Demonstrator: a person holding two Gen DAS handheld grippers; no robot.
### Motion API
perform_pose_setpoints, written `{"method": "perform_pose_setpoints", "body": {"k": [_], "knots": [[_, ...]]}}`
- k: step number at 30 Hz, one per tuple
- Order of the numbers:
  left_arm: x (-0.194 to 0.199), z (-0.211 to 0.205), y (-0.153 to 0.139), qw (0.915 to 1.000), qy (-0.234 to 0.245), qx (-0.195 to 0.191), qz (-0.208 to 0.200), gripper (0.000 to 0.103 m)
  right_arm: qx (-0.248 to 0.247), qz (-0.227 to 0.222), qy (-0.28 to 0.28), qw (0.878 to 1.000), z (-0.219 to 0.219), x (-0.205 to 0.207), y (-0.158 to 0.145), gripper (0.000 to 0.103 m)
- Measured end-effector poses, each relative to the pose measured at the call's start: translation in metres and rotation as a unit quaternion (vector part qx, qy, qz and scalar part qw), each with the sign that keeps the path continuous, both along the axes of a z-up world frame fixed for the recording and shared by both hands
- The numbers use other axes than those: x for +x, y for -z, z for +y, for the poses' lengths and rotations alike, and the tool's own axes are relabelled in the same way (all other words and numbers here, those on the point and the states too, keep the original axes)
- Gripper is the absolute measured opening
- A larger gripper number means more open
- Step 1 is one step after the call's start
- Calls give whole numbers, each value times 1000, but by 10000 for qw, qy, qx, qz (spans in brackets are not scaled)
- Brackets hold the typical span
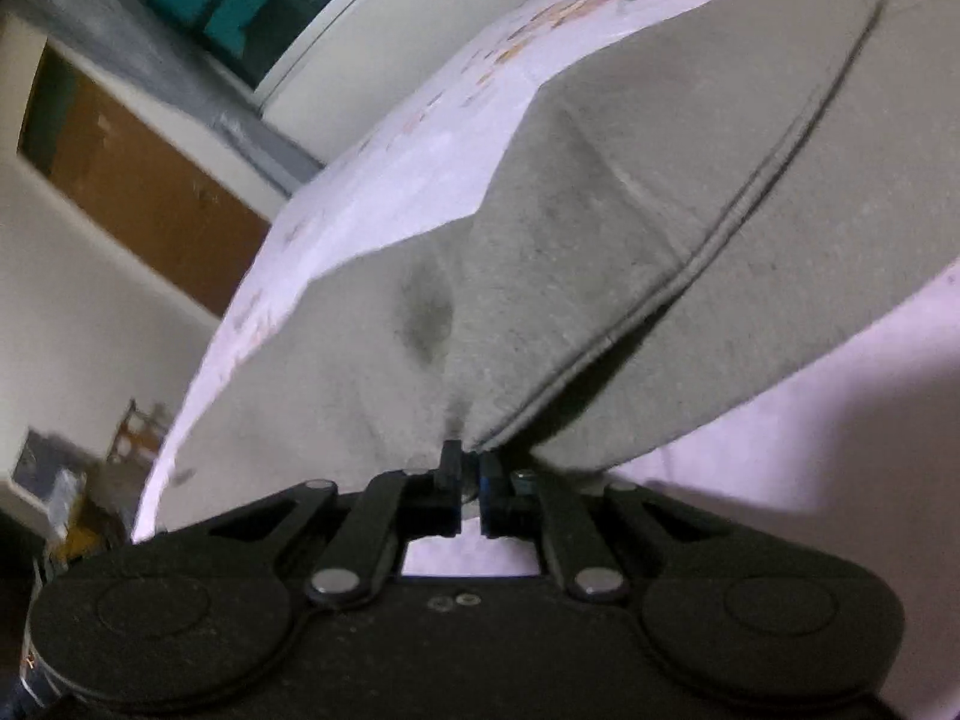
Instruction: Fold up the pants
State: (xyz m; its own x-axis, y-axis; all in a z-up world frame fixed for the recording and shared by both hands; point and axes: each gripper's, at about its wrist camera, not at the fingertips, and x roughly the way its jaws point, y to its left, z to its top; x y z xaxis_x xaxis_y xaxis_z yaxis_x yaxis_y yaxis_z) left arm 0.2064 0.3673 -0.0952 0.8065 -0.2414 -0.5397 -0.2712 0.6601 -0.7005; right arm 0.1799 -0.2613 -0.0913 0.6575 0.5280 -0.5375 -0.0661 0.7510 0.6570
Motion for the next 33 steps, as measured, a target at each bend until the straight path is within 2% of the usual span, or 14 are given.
{"method": "perform_pose_setpoints", "body": {"k": [7, 9, 12, 13, 15, 18, 20, 22, 24, 25, 26, 27, 29, 33], "knots": [[7, -7, -33, 9983, 118, 363, -443, 20, -34, -399, 17, 9992, 5, 2, -29, 0], [11, -7, -33, 9979, 127, 523, -358, 20, -81, -423, -23, 9991, 6, 1, -31, 0], [17, -4, -14, 9983, 204, 535, 52, 20, -264, -61, -35, 9996, 13, 7, -8, 0], [15, 0, -12, 9993, 114, 356, -12, 20, -238, 47, -19, 9997, 12, 7, 0, 0], [14, -1, -20, 9991, 83, 388, -176, 20, -89, 19, 68, 9999, 7, 7, 1, 0], [8, -3, -35, 9969, 98, 410, -667, 20, -6, -379, 83, 9992, 2, 1, -18, 0], [12, -7, -33, 9963, 192, 740, -395, 20, 20, -570, 35, 9984, 2, -2, -27, 0], [18, -7, -14, 9970, 310, 696, 123, 21, -75, -336, 58, 9994, 4, 3, -18, 0], [12, -2, -10, 9988, 179, 461, 12, 26, -340, 129, -39, 9993, 10, 11, 3, 0], [9, -1, -14, 9989, 121, 452, -12, 30, -202, 122, 0, 9997, 7, 13, 6, 0], [4, -3, -20, 9983, 51, 586, -5, 56, -36, 155, 77, 9998, 1, 13, 3, 6], [-2, -8, -28, 9959, -113, 899, 62, 91, 21, 96, 206, 9997, -5, 9, -3, 18], [-22, -19, -45, 9891, -478, 1392, -78, 98, -98, -188, 417, 9989, -18, 2, -19, 19], [-47, -49, -66, 9807, -782, 1770, -285, 98, -143, -591, 830, 9947, -60, -14, -40, 19]]}}
